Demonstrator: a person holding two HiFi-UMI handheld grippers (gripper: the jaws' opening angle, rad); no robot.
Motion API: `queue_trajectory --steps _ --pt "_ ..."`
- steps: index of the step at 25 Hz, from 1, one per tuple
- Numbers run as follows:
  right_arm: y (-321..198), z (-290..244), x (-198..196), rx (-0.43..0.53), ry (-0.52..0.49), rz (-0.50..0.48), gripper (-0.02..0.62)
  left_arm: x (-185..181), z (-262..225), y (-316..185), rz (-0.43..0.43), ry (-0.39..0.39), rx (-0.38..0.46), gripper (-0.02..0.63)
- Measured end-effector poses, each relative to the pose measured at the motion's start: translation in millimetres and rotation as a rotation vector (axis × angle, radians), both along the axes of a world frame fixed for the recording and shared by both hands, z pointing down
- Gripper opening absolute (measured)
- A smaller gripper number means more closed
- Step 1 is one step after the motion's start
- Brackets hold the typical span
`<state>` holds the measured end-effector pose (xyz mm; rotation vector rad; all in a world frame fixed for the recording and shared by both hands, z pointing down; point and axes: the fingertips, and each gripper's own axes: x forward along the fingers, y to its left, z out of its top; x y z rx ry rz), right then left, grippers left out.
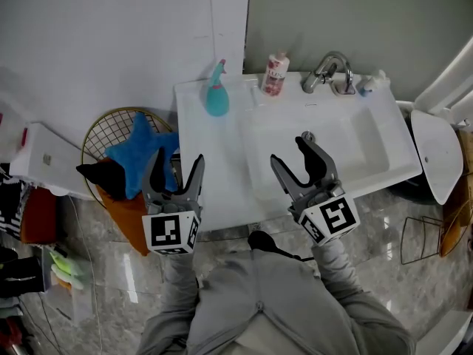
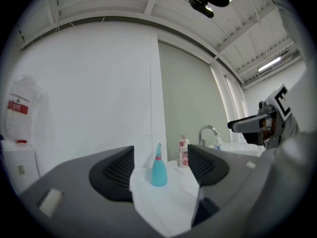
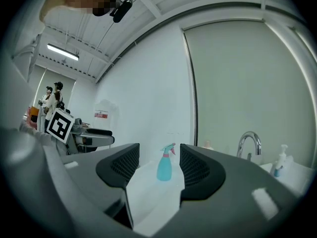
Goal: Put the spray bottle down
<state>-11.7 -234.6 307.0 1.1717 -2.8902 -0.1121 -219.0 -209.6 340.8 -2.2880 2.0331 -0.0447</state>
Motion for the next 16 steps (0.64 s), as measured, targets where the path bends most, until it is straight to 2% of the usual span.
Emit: queue_trajectory --steps 16 --pt "22.6 -3.1 8.2 0.011 -0.004 0.008 0.238 7.4 -7.9 20.6 0.006 -0.015 0.018 0.385"
